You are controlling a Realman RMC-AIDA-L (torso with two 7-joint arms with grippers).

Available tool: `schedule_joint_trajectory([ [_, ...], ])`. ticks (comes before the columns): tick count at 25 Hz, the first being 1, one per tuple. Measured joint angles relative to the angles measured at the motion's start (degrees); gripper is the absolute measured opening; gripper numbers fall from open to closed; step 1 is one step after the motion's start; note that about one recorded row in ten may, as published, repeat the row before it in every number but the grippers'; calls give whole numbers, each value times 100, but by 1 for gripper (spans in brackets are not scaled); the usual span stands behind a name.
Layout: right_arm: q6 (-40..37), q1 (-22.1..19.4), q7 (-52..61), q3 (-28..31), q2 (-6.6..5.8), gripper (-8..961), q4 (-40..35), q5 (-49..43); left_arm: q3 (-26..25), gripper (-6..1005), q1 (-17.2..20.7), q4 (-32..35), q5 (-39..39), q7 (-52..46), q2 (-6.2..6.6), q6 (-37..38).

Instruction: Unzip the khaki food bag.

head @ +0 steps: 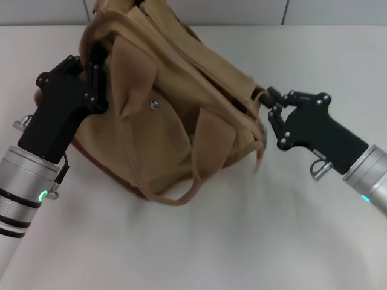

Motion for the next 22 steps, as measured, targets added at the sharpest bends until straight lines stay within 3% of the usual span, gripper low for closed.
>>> schedule_joint_trajectory([
  [2, -185, 5, 354, 63, -10, 53, -93, 35, 31, 96, 13, 0, -4, -111, 0, -7],
  [4, -571, 98, 1673, 392, -20, 50, -597, 99, 161, 96, 26, -52, 9, -263, 0, -133],
  [5, -571, 98, 1673, 392, -20, 49, -597, 99, 161, 96, 26, -52, 9, -263, 0, -133],
  [9, -772, 392, 3541, 940, -40, 61, -1308, 102, 499, 97, 15, -188, 17, -306, -1, -389],
  [16, -528, 569, 4203, 1164, -103, 115, -1489, 133, 596, 99, -12, -373, 10, -1199, 1, -784],
  [22, -712, 365, 4298, 1193, -60, 193, -1507, 352, 627, 100, 68, -165, 10, -1261, 10, -599],
])
